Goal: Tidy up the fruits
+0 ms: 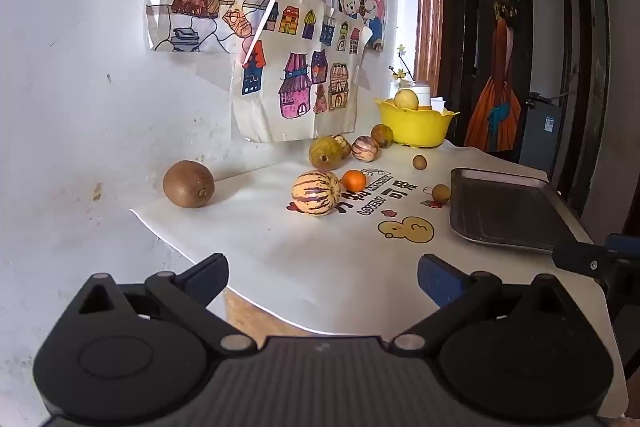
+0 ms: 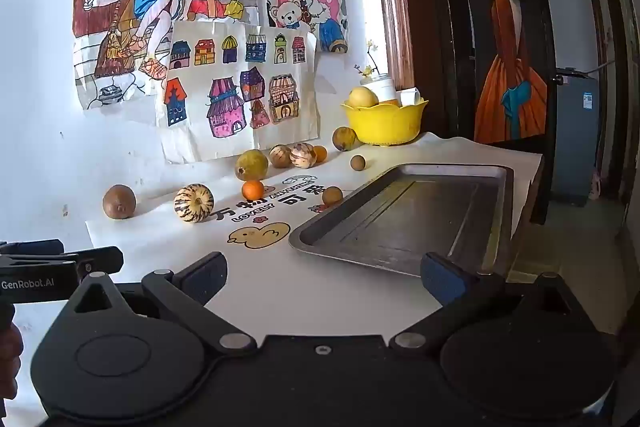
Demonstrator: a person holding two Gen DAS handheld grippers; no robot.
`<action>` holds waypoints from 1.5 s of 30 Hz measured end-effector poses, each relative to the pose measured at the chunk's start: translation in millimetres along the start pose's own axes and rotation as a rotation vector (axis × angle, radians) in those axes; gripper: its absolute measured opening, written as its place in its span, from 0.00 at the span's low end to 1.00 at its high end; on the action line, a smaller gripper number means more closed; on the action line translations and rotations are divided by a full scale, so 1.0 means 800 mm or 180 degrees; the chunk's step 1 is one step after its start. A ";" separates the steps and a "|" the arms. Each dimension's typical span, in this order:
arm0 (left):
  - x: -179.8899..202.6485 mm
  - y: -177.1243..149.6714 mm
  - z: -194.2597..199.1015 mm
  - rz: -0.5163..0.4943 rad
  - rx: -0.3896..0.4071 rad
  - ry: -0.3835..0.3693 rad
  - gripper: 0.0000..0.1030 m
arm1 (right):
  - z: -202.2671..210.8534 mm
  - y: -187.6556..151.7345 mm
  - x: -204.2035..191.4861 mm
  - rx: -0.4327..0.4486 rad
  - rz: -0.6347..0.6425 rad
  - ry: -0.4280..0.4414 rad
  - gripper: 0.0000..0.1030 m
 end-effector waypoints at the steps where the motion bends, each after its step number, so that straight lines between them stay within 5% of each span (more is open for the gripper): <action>1: 0.000 0.000 0.000 0.0004 0.0001 -0.0004 1.00 | 0.000 0.000 0.000 0.0005 0.0004 0.0000 1.00; 45: 0.004 -0.007 -0.004 -0.0048 -0.0143 0.0017 1.00 | -0.006 -0.006 0.001 -0.0077 0.0016 -0.0029 1.00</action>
Point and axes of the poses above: each gripper's, at about its wrist camera, not at the fingertips, and z roughly against the way its jaws point, x to its right, y to its top, the point moved 2 cm from there along -z, roughly the way its jaws point, and after that the axes turned 11 degrees about -z, right-handed, at the moved point
